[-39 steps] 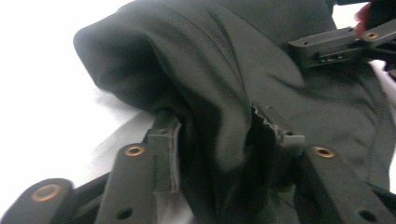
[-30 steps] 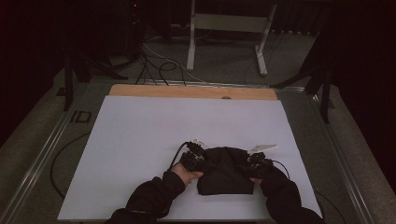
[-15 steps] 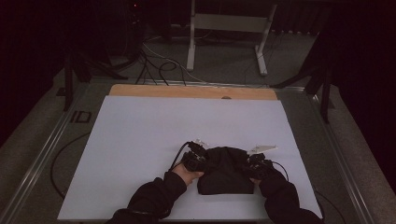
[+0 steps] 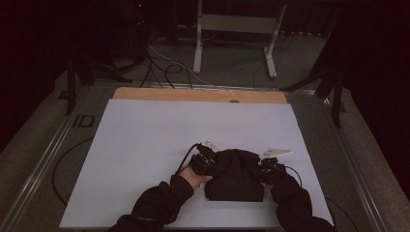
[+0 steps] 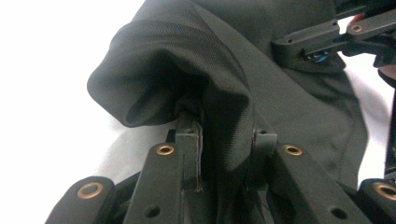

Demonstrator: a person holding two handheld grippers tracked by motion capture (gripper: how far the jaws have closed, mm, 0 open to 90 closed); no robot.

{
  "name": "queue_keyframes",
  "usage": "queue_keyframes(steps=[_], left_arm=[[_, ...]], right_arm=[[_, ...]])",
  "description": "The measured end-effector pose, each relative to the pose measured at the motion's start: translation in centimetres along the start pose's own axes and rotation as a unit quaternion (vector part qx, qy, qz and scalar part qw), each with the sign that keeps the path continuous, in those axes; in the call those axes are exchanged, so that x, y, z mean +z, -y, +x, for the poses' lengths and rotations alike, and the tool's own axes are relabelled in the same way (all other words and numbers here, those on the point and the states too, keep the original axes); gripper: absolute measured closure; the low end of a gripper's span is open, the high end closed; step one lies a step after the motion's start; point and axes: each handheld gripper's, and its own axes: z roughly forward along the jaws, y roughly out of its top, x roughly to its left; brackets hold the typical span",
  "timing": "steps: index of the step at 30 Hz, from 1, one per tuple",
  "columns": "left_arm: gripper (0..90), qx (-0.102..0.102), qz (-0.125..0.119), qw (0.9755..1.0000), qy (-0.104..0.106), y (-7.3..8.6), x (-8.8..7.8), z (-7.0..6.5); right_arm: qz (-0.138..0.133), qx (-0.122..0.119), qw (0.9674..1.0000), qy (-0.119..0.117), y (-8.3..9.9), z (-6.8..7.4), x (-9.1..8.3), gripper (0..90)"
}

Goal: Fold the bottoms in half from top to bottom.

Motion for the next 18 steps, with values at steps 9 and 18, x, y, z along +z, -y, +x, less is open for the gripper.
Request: queue_keyframes(steps=[9,18], left_arm=[[73.0,0.015,-0.011,0.9998,0.002,-1.2,-1.7,-0.6],[72.9,0.026,-0.012,0.9996,-0.004,-2.3,-3.4,-0.7]], right_arm=[[-0.021,-0.004,0.9998,0.004,-0.9,0.3,-1.2,75.8],[-0.033,-0.01,0.9994,0.002,-2.4,0.7,-1.8,75.8]])
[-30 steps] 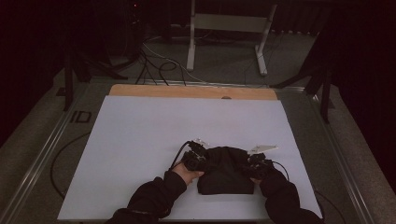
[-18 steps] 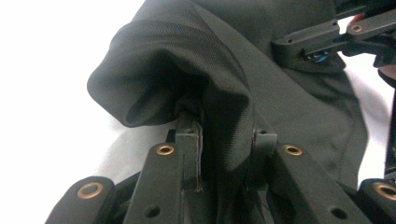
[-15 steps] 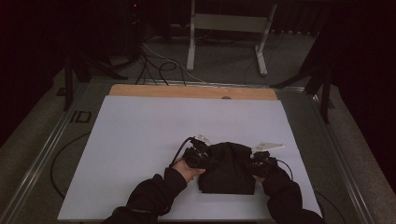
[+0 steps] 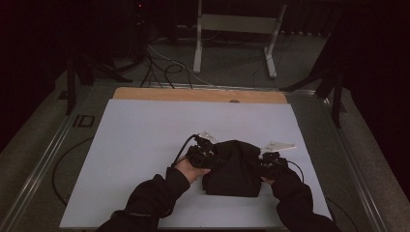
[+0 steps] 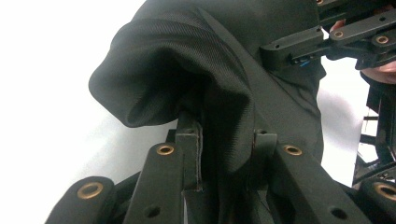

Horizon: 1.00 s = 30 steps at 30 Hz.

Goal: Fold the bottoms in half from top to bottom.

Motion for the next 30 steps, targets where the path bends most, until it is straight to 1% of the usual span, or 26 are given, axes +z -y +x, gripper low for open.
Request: queue_keyframes(steps=[1,3,4,6,8,10,12,16,17,18,21,26,30], left_arm=[[72.9,0.0,0.0,1.0,0.0,0.0,0.0,0.0],[72.9,0.006,-0.002,1.0,-0.003,-0.3,-0.4,-0.1],[72.9,0.01,-0.002,0.9999,-0.003,-0.4,-0.6,-0.1],[72.9,0.01,-0.006,0.9999,-0.004,-0.7,-1.1,-0.1],[72.9,0.01,-0.008,0.9999,-0.006,-0.8,-1.2,-0.1],[72.9,0.011,-0.007,0.9999,-0.006,-0.9,-1.5,-0.1],[72.9,0.016,-0.009,0.9998,-0.009,-1.2,-2.1,0.0],[72.9,0.02,-0.008,0.9997,-0.009,-1.3,-2.7,0.1],[72.9,0.019,-0.01,0.9997,-0.009,-1.3,-3.0,0.3],[72.9,0.017,-0.011,0.9997,-0.01,-1.4,-3.3,0.4],[72.9,0.019,-0.01,0.9997,-0.011,-1.4,-3.6,0.7],[72.9,0.017,-0.013,0.9996,-0.016,-1.3,-4.5,1.1],[72.9,0.016,-0.014,0.9996,-0.017,-1.1,-5.3,1.5]], right_arm=[[0.0,0.0,1.0,0.0,0.0,0.0,0.0,75.8],[-0.003,-0.005,1.0,-0.001,-0.4,0.0,-0.1,75.8],[-0.005,-0.003,1.0,0.0,-0.6,0.1,-0.2,75.8],[-0.007,-0.015,0.9999,0.001,-1.3,0.1,-0.5,75.9],[-0.011,-0.013,0.9999,0.0,-1.5,0.2,-0.6,75.8],[-0.01,-0.018,0.9998,0.001,-1.7,0.2,-0.6,75.8],[-0.015,-0.022,0.9996,-0.001,-2.4,0.4,-0.8,75.8],[-0.018,-0.027,0.9995,-0.001,-3.0,0.6,-0.8,75.8],[-0.019,-0.026,0.9995,-0.002,-3.2,0.7,-0.7,75.8],[-0.022,-0.031,0.9993,-0.005,-3.7,0.9,-0.5,75.8],[-0.02,-0.035,0.9992,-0.003,-4.0,1.1,-0.4,75.8],[-0.018,-0.048,0.9987,-0.007,-5.2,1.6,0.2,75.8],[-0.02,-0.052,0.9984,-0.012,-5.8,2.1,0.7,75.8]])
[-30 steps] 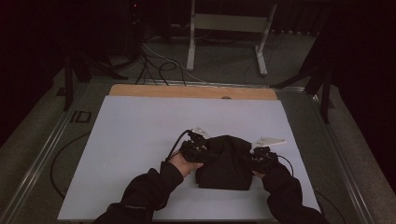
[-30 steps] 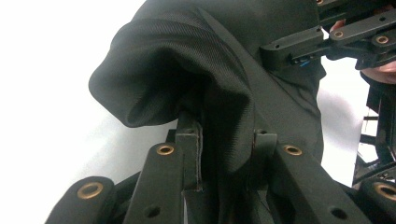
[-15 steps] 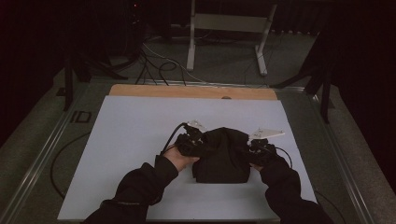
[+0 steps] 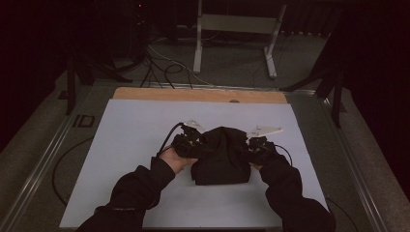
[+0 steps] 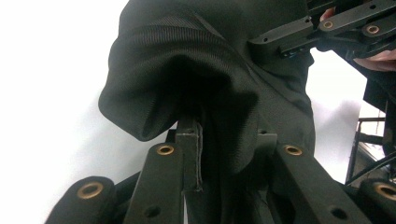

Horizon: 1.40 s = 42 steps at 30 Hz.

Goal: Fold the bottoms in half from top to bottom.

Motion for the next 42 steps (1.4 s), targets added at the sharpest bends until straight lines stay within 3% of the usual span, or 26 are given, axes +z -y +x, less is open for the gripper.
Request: queue_keyframes(steps=[32,42], left_arm=[[73.0,-0.015,-0.008,0.9992,-0.037,2.2,-6.9,3.6],[72.9,-0.015,-0.019,0.9988,-0.042,1.8,-8.2,4.6]], right_arm=[[-0.026,-0.033,0.9985,-0.035,-5.5,3.9,3.4,75.8],[-0.037,-0.032,0.998,-0.038,-6.8,4.5,3.8,75.8]])
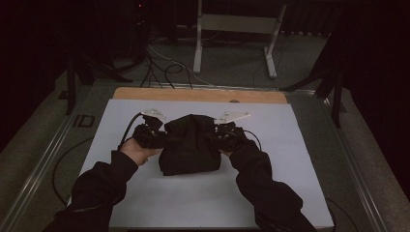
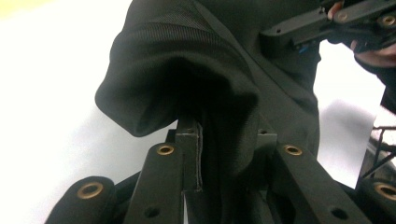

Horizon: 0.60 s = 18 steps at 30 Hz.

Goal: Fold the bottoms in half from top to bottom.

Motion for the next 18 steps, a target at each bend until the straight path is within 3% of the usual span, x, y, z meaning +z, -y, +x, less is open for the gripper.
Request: queue_keyframes(steps=[10,18], left_arm=[[72.8,0.01,-0.004,0.9998,-0.014,-1.1,0.8,0.6],[72.8,0.014,0.017,0.9996,-0.02,-1.5,2.4,1.7]], right_arm=[[-0.002,0.005,0.9997,0.022,-0.5,-1.3,0.7,75.8],[0.01,0.006,0.9993,0.035,-0.3,-2.2,2.0,75.8]])
